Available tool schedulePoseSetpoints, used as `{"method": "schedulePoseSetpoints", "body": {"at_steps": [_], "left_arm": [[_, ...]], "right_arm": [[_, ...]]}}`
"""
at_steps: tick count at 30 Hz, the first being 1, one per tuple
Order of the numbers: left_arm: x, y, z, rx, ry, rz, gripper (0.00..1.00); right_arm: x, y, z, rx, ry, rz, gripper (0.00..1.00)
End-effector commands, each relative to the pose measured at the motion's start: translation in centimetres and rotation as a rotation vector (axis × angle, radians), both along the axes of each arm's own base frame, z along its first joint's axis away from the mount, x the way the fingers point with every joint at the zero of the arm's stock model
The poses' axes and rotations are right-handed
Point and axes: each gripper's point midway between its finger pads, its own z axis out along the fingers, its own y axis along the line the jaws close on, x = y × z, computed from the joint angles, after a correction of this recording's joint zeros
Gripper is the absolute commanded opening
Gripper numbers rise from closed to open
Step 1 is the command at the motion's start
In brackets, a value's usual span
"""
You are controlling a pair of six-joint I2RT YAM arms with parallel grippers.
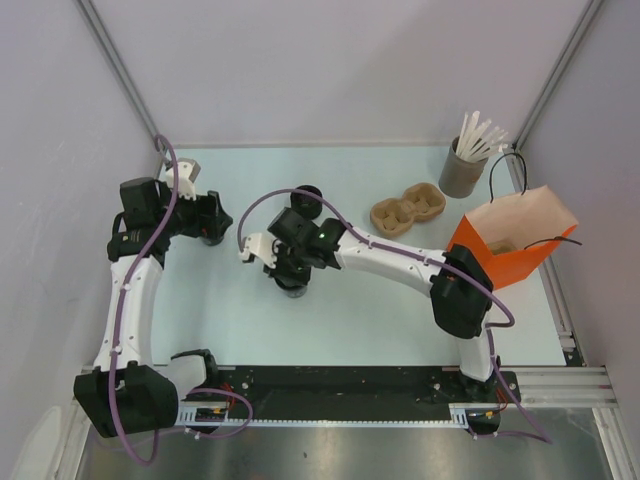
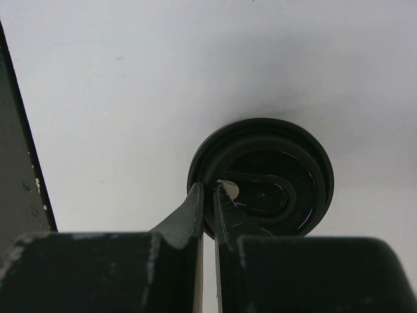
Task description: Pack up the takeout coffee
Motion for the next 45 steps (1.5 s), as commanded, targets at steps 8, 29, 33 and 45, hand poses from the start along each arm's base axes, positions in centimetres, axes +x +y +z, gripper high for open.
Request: {"method": "schedulePoseSetpoints", "body": {"at_steps": [8, 29, 33, 45], "left_arm": [[0.0, 0.1, 1.2, -0.012, -0.047, 0.008, 1.00], [-0.2, -0.5, 1.1, -0.038, -0.044, -0.024, 1.00], [-0.1, -0.7, 0.8, -0.048, -0.035, -0.036, 1.00], [0.0, -0.9, 0.3, -0.060, -0.020, -0.047, 1.00]], "right_arm": [[1.4, -3.4, 4.7, 0.058, -0.032, -0.046, 0.00], [-0.5, -20.4, 5.4, -0.025, -0.056, -0.166, 0.00], [-2.7, -23.0, 5.0, -0.034, -0.046, -0.135, 0.00], [-5.8, -28.6, 1.1, -0.096, -0.027, -0.165, 0.00]]}}
